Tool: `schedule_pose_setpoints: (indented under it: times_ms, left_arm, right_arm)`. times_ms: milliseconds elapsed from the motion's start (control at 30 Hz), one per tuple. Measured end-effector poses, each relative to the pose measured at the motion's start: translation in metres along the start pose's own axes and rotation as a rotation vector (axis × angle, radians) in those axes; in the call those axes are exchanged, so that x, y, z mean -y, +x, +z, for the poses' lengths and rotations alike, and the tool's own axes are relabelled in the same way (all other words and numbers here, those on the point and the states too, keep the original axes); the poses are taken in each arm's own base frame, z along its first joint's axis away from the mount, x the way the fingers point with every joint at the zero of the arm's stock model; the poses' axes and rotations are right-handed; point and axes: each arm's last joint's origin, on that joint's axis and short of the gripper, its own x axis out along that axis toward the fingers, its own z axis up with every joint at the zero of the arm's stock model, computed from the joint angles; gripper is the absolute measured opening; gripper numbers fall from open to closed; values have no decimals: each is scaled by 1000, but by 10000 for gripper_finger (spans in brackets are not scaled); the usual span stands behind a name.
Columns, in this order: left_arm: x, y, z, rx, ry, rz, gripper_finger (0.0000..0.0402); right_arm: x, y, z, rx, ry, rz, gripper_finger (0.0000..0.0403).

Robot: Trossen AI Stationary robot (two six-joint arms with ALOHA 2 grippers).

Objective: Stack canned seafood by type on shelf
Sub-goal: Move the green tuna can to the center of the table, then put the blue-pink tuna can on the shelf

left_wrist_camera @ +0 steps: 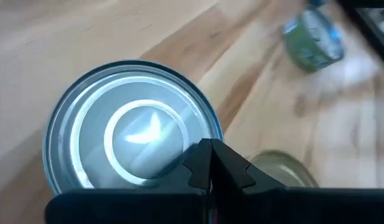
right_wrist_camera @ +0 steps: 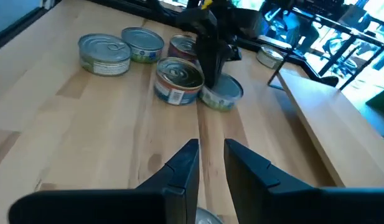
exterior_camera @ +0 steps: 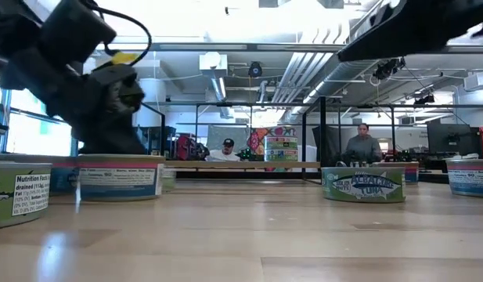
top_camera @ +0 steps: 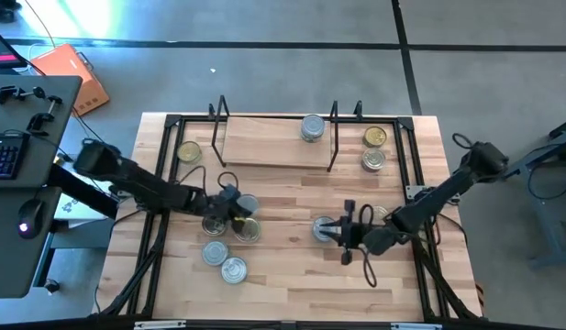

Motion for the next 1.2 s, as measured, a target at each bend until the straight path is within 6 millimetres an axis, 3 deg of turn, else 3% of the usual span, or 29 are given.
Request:
schedule_pose_setpoints:
  times_ms: [267,467,633,767,867,1033,1200]
  left_arm:
    - [24,51,19,-13,97,-29,0]
    - [54,94,38,-48,235,-135,0]
    - [76,102,54,-51,364,-151,0]
    - [99,90,74,-22,438,-162,0]
    - [110,73,76,-25,492,-110,0]
    - [124,31,68,-31,523,16,0]
    - [132,-14,41,-66,497,153,0]
  right_arm:
    - [5,32,-8,12,-1,-51,67]
    - [17,43,-10,-2,41,-5,77]
    - [24,48,-11,-10,78,12,123]
    - [30,52,-12,-15,110,65,173]
    - [34,55,-12,-12,132,104,209]
    - [36,57,-10,7,155,135,248]
    - [35,57,-6,57,146,185,262]
